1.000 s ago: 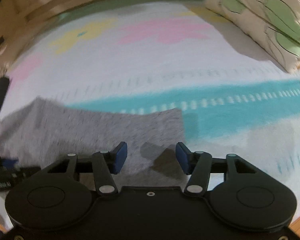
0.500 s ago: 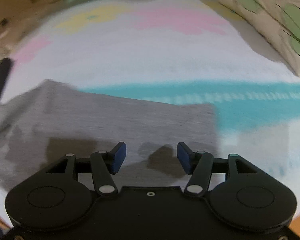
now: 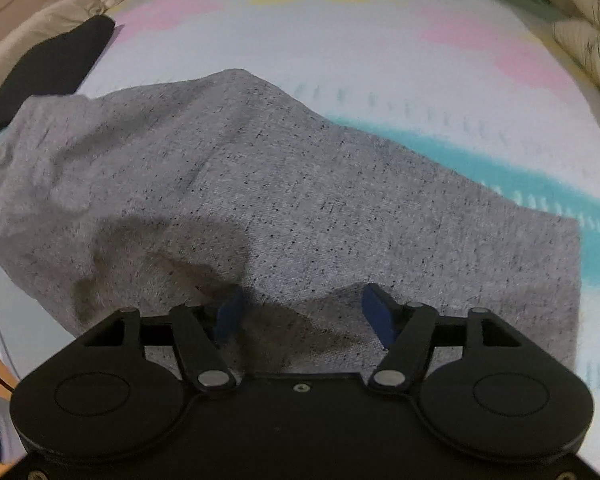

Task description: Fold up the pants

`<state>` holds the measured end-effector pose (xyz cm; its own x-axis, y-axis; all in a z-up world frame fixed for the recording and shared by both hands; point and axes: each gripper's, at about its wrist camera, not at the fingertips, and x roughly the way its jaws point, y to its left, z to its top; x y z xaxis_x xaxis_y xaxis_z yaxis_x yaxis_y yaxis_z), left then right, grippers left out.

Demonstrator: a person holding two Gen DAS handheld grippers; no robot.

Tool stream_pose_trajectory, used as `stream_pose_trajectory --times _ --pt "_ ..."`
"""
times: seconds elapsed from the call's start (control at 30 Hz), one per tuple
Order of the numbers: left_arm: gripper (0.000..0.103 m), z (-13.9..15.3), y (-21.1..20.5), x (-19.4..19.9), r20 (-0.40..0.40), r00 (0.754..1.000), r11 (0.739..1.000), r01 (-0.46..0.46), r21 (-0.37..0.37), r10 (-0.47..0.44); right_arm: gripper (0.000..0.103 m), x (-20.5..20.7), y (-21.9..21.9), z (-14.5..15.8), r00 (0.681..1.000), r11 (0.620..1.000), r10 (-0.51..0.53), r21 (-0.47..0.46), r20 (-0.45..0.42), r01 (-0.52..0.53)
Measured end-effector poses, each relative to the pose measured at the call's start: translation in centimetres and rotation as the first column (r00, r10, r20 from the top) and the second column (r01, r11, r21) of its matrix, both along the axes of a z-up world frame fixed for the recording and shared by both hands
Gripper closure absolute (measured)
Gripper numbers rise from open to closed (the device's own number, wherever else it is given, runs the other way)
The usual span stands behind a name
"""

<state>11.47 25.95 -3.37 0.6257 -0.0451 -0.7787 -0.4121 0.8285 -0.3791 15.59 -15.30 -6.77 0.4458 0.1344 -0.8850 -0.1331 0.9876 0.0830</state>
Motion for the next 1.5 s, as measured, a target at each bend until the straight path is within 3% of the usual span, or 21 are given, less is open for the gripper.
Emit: stream_pose_trajectory --times 0.23,0.27,0.3,0.57,0.73,0.77,0.8,0.83,0.87,0.93,1.0,1.13,1.23,1.37,1.43,1.5 --pt "0.022 -3.4 0.0 1.0 -0.054 0.998 0.991 0.020 -0.134 -0.028 0.033 0.1 0.0 0.1 1.000 1.000 -0.012 0.013 -0.007 0.012" --pt "0.008 -3.7 -0.2 1.1 -0.043 0.999 0.990 0.023 -0.137 -0.029 0.033 0.1 0.1 0.0 1.000 1.000 -0.011 0.009 -0.005 0.011" --pt "0.001 -3.7 -0.4 1.5 -0.018 0.999 0.988 0.036 -0.148 -0.039 0.033 0.1 0.2 0.0 1.000 1.000 -0.009 0.007 -0.004 0.009" --pt "0.001 -4.2 -1.4 4.0 0.064 0.997 0.993 0.049 -0.103 -0.042 0.032 0.1 0.1 0.0 1.000 1.000 -0.002 0.013 0.005 0.002" --pt "0.001 -4.3 -0.9 3.7 0.100 0.995 0.989 0.003 -0.145 0.012 0.031 -0.2 -0.1 0.0 1.000 1.000 0.005 0.020 0.013 -0.005" --pt "0.012 -4.2 -1.0 3.6 0.106 0.994 0.989 0.006 -0.149 0.011 0.031 -0.2 -0.1 0.0 1.000 1.000 0.006 0.022 0.015 -0.006" --pt "0.058 -4.1 -0.9 3.4 0.116 0.993 0.990 0.001 -0.143 0.016 0.031 -0.2 -0.1 0.0 1.000 1.000 0.007 0.025 0.017 -0.007" --pt "0.080 -3.9 -1.0 3.2 0.097 0.995 0.994 -0.023 -0.111 0.034 0.031 -0.2 -0.2 0.1 1.000 1.000 0.007 0.028 0.018 -0.007" --pt "0.084 -3.7 -1.0 3.1 0.089 0.995 0.995 -0.043 -0.093 0.052 0.031 -0.2 -0.2 0.1 1.000 0.999 0.005 0.032 0.019 -0.006" --pt "0.086 -2.8 -1.0 2.2 0.141 0.987 0.991 -0.054 -0.119 0.071 0.042 -0.2 -0.3 0.5 1.000 0.999 -0.002 0.040 0.031 0.001" --pt "0.086 -1.2 -1.8 1.4 0.188 0.981 0.997 -0.044 -0.065 0.055 0.059 -0.5 -0.4 1.3 0.998 0.999 -0.003 0.052 0.058 0.000" --pt "0.087 1.3 -3.5 0.0 0.261 0.965 0.999 -0.020 0.025 0.013 0.059 -1.0 0.3 2.0 0.995 0.995 0.029 0.092 0.097 -0.038" --pt "0.087 2.2 -4.3 -0.7 0.288 0.958 0.998 -0.008 0.068 -0.012 0.060 -1.3 2.3 1.0 0.991 0.987 0.118 0.103 0.054 -0.123" --pt "0.087 4.1 -6.3 -0.8 0.332 0.939 0.985 0.039 0.166 -0.093 0.059 -2.7 4.8 0.8 0.967 0.974 0.228 -0.012 0.116 -0.228" --pt "0.087 5.9 -8.6 -1.1 0.370 0.914 0.965 0.077 0.250 -0.168 0.060 -2.4 4.1 1.5 0.967 0.974 0.226 0.010 0.120 -0.228" --pt "0.087 7.9 -11.5 -2.1 0.416 0.869 0.928 0.116 0.353 -0.267 0.061 -1.9 2.1 2.4 0.980 0.983 0.155 0.075 0.123 -0.165"
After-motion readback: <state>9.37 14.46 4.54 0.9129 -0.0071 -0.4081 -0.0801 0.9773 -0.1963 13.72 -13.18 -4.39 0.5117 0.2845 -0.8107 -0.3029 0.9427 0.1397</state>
